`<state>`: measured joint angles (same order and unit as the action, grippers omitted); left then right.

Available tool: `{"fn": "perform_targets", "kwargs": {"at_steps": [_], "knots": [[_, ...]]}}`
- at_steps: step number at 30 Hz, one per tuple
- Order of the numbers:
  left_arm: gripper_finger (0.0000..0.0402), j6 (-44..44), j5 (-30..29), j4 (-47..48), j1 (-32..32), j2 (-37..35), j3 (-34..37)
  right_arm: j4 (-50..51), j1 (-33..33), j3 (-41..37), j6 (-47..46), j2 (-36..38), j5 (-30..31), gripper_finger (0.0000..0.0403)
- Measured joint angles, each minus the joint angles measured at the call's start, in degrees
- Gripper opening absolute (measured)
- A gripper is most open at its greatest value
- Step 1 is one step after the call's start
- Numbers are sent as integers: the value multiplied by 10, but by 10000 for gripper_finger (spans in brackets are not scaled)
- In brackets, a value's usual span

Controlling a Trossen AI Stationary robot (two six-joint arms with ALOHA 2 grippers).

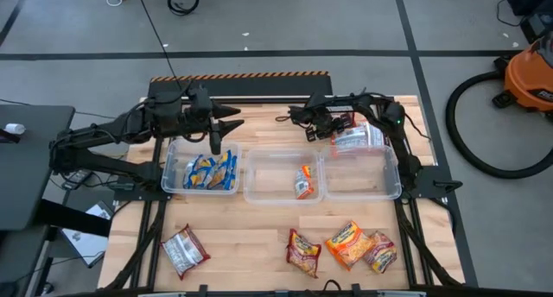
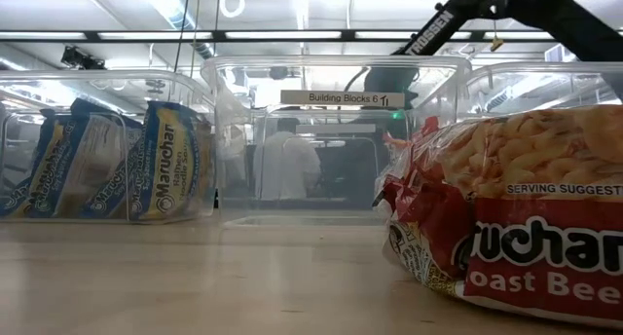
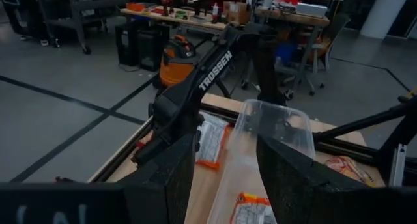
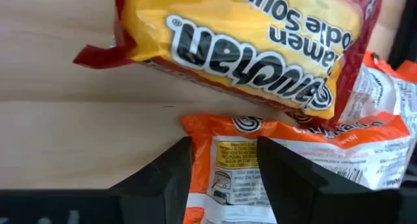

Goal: Sort Maruchan noodles
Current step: Put the orange noodle pack into the middle transparent bin

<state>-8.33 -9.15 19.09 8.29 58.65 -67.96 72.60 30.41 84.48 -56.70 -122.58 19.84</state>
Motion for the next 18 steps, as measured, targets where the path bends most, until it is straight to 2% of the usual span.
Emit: {"fn": "perform_targets", "kwargs": {"at_steps": [13, 18], "knots": [[172, 2, 0, 1, 0, -2, 0, -2, -10, -2, -33, 1, -14, 161], [172, 2, 0, 6, -1, -2, 0, -9, -17, -9, -51, 0, -2, 131]]}}
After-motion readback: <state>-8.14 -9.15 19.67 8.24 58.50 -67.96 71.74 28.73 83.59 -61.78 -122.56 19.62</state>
